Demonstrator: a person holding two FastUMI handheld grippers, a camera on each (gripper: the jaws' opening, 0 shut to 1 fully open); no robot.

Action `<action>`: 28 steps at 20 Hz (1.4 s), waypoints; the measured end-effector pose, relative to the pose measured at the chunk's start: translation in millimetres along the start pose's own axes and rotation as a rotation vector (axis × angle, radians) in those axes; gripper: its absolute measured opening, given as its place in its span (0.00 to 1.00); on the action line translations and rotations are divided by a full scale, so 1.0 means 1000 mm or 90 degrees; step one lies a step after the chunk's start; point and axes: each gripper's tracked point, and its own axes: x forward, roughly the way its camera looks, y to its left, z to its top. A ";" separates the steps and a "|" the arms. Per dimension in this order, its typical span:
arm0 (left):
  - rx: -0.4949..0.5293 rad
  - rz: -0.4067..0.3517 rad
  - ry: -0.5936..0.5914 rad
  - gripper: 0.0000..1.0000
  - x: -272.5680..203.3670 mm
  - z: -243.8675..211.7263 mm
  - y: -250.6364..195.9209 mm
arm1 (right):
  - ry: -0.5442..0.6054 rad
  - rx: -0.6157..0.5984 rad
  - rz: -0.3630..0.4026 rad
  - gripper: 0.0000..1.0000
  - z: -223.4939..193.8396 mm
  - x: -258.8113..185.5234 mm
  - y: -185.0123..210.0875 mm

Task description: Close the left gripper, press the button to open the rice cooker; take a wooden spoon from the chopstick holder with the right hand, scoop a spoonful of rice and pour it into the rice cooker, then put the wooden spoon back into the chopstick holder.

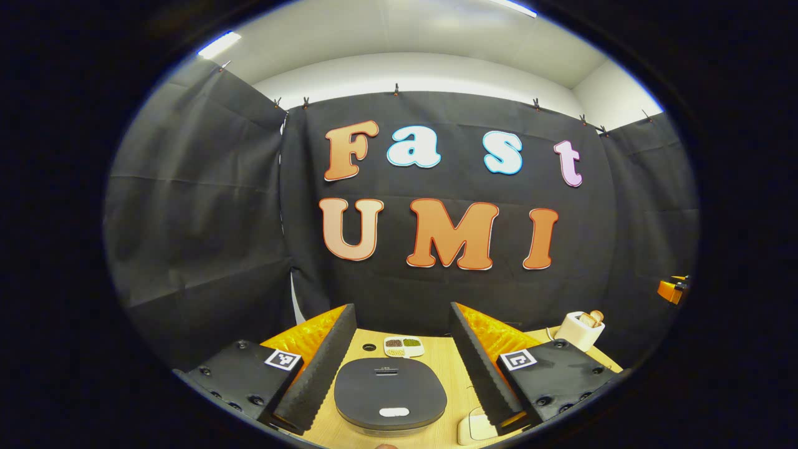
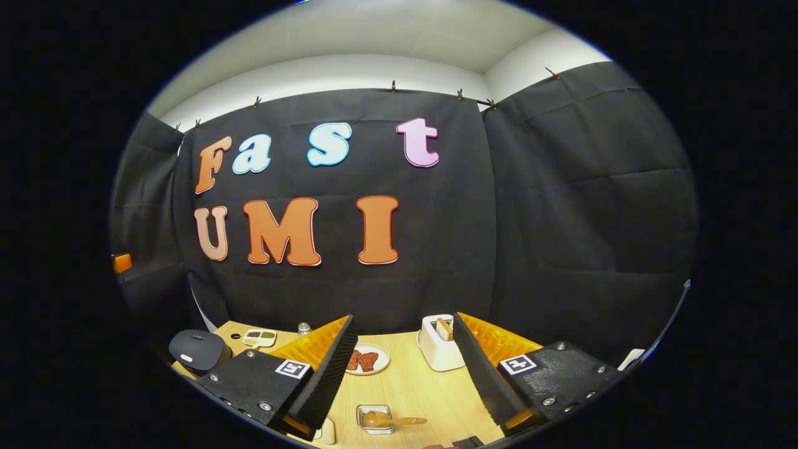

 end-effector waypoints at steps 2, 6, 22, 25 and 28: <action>-0.007 -0.008 0.001 0.99 -0.001 -0.002 -0.006 | 0.004 0.007 -0.003 0.95 -0.004 -0.003 -0.004; -0.006 -0.009 0.003 0.99 -0.003 -0.002 -0.010 | 0.011 0.002 -0.007 0.95 -0.009 -0.007 -0.011; -0.023 -0.013 0.011 0.99 -0.006 -0.007 -0.024 | 0.023 0.009 -0.014 0.95 -0.019 -0.012 -0.025; -0.025 -0.009 0.012 0.99 -0.004 -0.008 -0.023 | 0.022 0.007 -0.014 0.95 -0.018 -0.011 -0.026; -0.028 -0.007 0.011 0.99 -0.006 -0.007 -0.023 | 0.018 0.009 -0.013 0.95 -0.016 -0.009 -0.025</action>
